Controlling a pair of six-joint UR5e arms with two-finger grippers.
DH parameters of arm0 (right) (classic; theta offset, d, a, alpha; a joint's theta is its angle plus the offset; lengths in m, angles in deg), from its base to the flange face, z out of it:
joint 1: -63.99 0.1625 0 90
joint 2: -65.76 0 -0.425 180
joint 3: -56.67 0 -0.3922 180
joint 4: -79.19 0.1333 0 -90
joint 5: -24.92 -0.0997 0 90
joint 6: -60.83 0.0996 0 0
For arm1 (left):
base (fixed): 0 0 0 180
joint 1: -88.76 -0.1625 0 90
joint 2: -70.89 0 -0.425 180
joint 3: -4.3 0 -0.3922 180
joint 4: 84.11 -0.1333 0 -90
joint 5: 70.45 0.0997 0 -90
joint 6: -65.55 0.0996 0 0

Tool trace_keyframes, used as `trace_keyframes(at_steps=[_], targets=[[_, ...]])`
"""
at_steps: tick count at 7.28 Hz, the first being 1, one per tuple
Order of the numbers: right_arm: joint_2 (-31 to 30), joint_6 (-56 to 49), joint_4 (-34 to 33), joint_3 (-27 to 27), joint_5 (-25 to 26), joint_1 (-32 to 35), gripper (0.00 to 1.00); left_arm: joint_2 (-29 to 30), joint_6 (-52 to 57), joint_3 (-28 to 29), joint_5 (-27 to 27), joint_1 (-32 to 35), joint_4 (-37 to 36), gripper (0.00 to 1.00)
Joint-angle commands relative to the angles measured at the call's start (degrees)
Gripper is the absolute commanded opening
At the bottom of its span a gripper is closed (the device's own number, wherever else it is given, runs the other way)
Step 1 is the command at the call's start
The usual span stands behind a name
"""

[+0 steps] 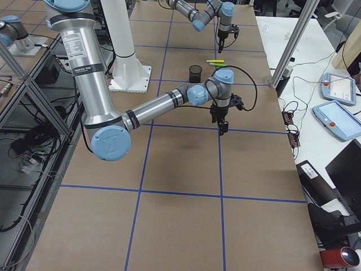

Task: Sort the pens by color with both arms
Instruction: 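Raise the left gripper away from the highlighters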

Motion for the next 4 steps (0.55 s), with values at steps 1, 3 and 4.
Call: trace_keyframes(at_steps=[1,3,4], targets=[[-1.0,0.1,0.2,0.4,-0.3,1.7,0.99,-0.2,-0.1,-3.1,-0.7,1.2,-0.8,0.86],[-2.3,-7.9,0.5,6.3,-3.3,9.2,0.99,-7.9,7.5,-13.7,-3.7,9.1,-5.7,0.99],[-3.6,-8.6,0.8,8.8,-3.3,12.7,0.99,-9.0,15.4,-15.5,-3.7,14.1,-10.6,0.99]])
